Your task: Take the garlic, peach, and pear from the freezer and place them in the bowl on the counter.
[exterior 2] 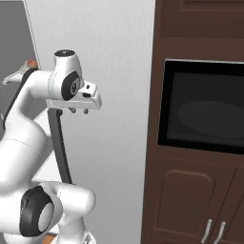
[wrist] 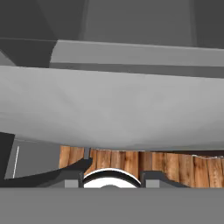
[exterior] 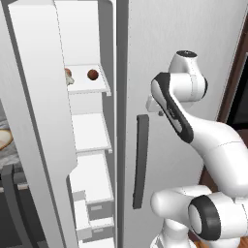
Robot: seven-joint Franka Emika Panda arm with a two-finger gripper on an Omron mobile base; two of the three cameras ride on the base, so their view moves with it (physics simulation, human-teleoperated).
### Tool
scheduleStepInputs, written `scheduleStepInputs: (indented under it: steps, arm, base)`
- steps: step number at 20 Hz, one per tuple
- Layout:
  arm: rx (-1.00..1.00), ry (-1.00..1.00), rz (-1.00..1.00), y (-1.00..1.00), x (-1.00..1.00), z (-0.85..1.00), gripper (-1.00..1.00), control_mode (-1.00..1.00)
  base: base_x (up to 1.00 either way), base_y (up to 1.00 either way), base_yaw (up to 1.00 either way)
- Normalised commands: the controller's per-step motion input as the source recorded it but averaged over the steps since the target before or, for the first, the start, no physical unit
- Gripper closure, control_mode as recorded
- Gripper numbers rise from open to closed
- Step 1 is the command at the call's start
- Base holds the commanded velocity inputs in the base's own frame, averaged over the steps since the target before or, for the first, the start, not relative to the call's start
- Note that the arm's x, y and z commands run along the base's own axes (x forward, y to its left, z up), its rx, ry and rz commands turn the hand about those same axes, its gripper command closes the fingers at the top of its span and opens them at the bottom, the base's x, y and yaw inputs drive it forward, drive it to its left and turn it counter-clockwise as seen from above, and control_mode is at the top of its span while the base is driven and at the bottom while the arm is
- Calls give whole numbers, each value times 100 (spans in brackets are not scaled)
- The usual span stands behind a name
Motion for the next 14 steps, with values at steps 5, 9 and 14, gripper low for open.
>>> scheduleStepInputs:
  steps: [5,9,14]
  arm:
    - [0,-2,0,0,-42,0,-100,-100]
    - [0,-5,-2,0,-89,0,-100,-100]
    - [0,0,-3,0,-80,0,-100,-100]
  base:
    - [0,0,0]
    - [0,0,0]
    - [0,0,0]
